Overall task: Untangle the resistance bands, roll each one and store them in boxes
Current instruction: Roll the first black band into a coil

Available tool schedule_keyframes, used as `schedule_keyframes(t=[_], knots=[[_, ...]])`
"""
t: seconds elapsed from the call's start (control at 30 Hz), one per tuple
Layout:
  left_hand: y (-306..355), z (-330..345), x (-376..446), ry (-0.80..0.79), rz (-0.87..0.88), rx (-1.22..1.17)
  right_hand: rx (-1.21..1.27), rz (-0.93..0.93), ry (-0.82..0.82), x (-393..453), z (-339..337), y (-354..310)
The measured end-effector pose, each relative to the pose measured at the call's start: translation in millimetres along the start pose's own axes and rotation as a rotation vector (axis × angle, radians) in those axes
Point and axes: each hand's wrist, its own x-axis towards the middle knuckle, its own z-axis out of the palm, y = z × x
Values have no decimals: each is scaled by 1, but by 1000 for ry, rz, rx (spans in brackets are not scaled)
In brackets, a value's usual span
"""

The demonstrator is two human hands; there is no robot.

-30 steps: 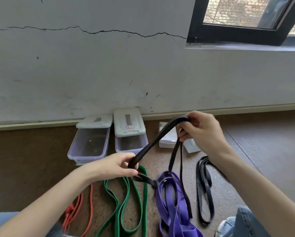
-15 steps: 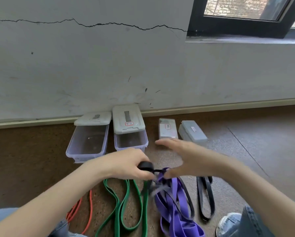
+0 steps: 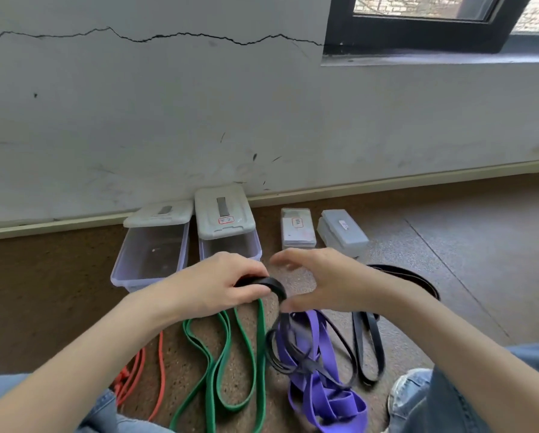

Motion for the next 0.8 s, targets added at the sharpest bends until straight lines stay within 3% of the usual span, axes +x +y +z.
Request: schedule_keyframes(t=[0.1, 0.23, 0.37, 0.47, 0.57, 0.67, 0.8], knots=[[11, -6, 2, 56, 102, -12, 108, -112, 69, 3, 4, -6], [8, -35, 1, 176, 73, -44, 146, -116, 184, 4, -3, 4], [-15, -67, -9, 338, -18, -188, -40, 55, 148, 5, -10, 29], [-39, -62, -9, 154, -153, 31, -58, 87, 206, 3, -16, 30], [-40, -28, 1, -92, -249, 65, 13, -80, 246, 4, -19, 10], [-21, -3, 16, -2, -98, -245, 6, -159, 226, 6, -16, -2], [2, -2, 19, 144, -34, -337, -56, -85, 148, 5, -20, 8]])
